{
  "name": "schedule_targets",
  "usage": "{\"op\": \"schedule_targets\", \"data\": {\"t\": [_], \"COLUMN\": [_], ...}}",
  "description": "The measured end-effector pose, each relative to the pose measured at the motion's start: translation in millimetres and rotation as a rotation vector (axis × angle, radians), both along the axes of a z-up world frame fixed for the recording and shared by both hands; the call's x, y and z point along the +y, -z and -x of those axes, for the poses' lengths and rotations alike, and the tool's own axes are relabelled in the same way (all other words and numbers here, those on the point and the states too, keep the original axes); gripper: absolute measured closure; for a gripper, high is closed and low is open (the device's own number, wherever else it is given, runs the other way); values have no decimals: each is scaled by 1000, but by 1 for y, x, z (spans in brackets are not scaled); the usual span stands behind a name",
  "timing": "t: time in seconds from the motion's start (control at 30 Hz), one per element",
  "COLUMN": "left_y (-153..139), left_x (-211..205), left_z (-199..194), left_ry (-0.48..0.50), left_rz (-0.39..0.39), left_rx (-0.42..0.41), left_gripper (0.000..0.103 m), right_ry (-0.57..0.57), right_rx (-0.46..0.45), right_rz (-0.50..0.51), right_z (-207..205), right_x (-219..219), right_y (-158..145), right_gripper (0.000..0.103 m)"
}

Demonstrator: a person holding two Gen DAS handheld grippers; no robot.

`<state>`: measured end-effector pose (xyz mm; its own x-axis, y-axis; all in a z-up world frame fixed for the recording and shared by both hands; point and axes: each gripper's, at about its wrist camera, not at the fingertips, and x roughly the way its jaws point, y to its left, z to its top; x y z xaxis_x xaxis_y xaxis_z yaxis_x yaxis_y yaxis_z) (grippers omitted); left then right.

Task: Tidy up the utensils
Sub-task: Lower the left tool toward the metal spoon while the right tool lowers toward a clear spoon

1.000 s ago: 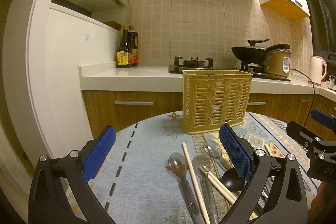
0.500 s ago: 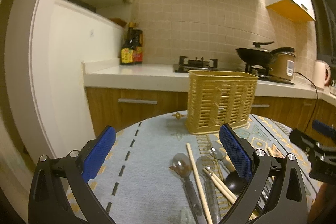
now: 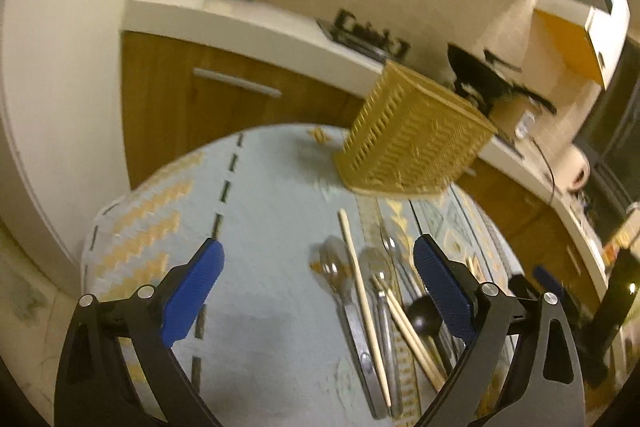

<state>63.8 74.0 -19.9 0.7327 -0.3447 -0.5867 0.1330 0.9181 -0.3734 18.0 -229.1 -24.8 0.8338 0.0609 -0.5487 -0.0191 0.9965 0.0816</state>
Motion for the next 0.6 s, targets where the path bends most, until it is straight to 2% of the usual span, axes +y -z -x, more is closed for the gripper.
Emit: {"op": "schedule_targets", "data": {"t": [0.13,0.23,0.37,0.5,0.6], "left_y": [8,16,22,30,32], "left_x": [-20,-29,-34,-40,-47], "left_z": [-12,-24,-46,-65,-72], "left_ry": [84,127,144,170,161], "left_rz": [-53,-55,-60,-48,-83], "left_rx": [74,143,230,306,320], "left_gripper": [17,22,33,44,45], "right_ry": [-40,-77,-153,-260,-326], "right_rx": [53,106,255,399,468], "right_rz": [13,-1,-38,-76,-73], "right_z": [-10,-21,-49,-75,-88], "right_x": [3,1,-2,3,15], "right_y": [-4,-4,3,12,18], "right_gripper": [17,21,32,37,42]}}
